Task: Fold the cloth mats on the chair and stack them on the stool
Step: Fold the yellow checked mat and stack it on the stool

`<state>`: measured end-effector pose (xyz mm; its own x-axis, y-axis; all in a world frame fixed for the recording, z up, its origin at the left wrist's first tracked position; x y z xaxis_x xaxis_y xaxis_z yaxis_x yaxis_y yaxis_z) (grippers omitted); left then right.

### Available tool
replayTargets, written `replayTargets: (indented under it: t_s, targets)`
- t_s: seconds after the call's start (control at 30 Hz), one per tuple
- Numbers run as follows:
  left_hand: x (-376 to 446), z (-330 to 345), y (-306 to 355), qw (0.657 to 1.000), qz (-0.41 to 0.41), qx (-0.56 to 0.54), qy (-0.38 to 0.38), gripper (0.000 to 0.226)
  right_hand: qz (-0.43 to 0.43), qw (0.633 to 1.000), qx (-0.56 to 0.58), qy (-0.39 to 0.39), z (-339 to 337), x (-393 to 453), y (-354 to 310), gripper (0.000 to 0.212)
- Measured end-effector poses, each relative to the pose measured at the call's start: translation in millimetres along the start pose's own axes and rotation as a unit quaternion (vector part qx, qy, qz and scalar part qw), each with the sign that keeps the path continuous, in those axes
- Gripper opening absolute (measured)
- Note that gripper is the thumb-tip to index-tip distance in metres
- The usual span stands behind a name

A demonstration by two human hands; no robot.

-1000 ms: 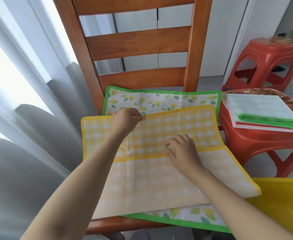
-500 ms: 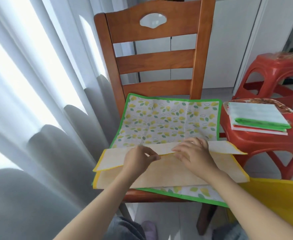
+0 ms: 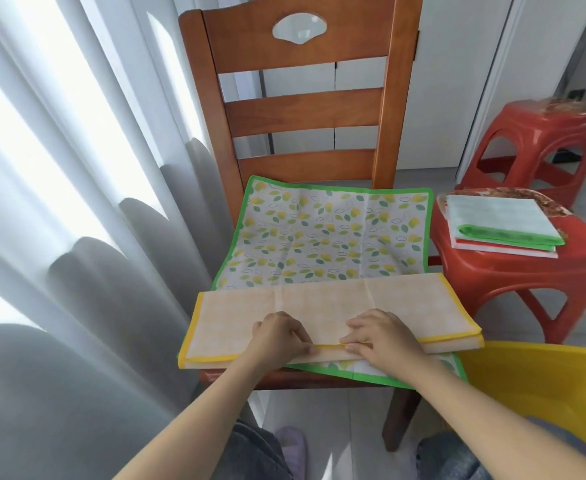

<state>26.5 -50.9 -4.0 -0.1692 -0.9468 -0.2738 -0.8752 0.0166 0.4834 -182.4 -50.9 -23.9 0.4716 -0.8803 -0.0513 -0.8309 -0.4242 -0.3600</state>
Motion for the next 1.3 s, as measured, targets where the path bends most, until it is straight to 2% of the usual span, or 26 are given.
replayTargets:
  t_s: [0.13, 0.3, 0.43, 0.57, 0.8, 0.97, 1.07, 1.2, 1.3]
  targets:
    - [5.7, -1.6, -1.5, 1.000, 0.008, 0.015, -0.023, 0.025, -0.006, 1.000, 0.006, 0.027, 3.1, -1.6, -0.5, 0.026]
    - [28.0, 0.9, 6.6, 0.997, 0.021, 0.008, 0.070, 0.032, -0.015, 0.999, 0.025, 0.029, 7.4, -2.6, -3.6, 0.025]
    - [48.5, 11.1, 13.0, 0.997, 0.033, 0.058, 0.047, 0.050, -0.012, 0.998, 0.052, 0.033, 12.3, -4.6, -5.3, 0.026]
    - [58.6, 30.8, 11.4, 0.993, 0.023, 0.112, 0.021, 0.058, -0.002, 0.998, 0.064, 0.016, 13.6, -5.7, -5.3, 0.026]
    - [64.2, 37.5, 9.1, 0.989, 0.020, 0.144, 0.029, 0.059, -0.005, 0.996, 0.074, 0.039, 11.7, -1.0, -4.6, 0.020]
    - [66.4, 33.0, 9.2, 0.989, 0.031, 0.122, 0.077, 0.057, -0.004, 0.994, 0.073, 0.085, 18.5, -1.5, -9.1, 0.021]
    - [67.7, 35.7, 6.1, 0.989, 0.029, 0.136, 0.054, 0.057, -0.008, 0.994, 0.070, 0.082, 23.1, -4.8, -10.6, 0.022]
    - [69.4, 37.9, 5.2, 0.987, 0.026, 0.149, 0.049, 0.058, 0.020, 0.995, 0.080, 0.064, 15.3, -1.6, -10.3, 0.033]
    - [69.2, 38.6, 4.9, 0.987, 0.025, 0.152, 0.048, 0.058, 0.056, 0.992, 0.076, 0.080, 8.0, 14.8, -5.0, 0.025]
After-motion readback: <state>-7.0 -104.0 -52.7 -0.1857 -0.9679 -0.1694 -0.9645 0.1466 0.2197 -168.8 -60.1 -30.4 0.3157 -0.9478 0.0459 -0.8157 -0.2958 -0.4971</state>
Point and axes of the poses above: each hand's wrist, its own x-axis towards the middle knuckle, its own z-axis out of the palm, y = z × x, the point moved 1 cm from there along x, towards the middle knuckle, and after that the axes turned 7 degrees about -y, right-handed, at the moved point
